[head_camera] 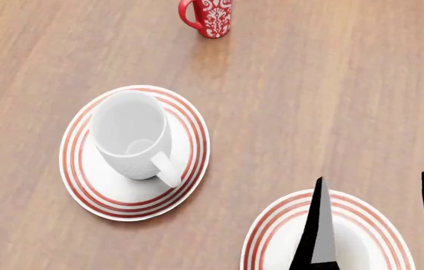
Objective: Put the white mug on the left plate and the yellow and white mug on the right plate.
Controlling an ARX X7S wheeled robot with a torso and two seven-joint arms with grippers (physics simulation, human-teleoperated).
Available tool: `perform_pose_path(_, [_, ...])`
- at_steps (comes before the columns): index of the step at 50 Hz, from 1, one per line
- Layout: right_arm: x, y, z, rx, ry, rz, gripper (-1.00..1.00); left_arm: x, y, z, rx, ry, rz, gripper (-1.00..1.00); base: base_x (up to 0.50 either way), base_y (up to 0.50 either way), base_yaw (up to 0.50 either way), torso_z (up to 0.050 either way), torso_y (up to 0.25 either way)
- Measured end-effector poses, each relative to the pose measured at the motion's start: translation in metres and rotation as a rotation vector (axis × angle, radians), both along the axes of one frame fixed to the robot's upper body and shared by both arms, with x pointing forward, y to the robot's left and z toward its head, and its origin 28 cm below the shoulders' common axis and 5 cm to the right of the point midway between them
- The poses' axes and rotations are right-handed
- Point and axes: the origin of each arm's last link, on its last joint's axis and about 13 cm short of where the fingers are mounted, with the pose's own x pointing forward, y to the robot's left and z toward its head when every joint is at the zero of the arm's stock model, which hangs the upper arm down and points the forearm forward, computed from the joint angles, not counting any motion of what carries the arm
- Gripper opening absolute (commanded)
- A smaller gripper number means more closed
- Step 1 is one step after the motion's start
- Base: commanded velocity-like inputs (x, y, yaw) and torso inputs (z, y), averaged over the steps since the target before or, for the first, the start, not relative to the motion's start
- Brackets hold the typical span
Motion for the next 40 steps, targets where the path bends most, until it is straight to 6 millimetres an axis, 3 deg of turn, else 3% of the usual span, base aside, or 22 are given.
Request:
perform_pose_path(13, [0.019,0.008,0.037,0.031,-0.07,0.025,1.0,0.016,-0.002,0.043,0.039,-0.025,-0.019,1.0,0.0,0.0,0.0,0.0,0.0])
perform_pose_path(27, [-0.002,0.016,0.069,0.037,-0.179,0.081,1.0,0.01,0.001,0.077,0.048,-0.087,-0.013,1.0,0.0,0.0,0.0,0.0,0.0])
perform_pose_path(40, [-0.017,0.017,0.076,0.037,-0.225,0.103,1.0,0.004,-0.001,0.086,0.055,-0.118,-0.019,1.0,0.0,0.0,0.0,0.0,0.0])
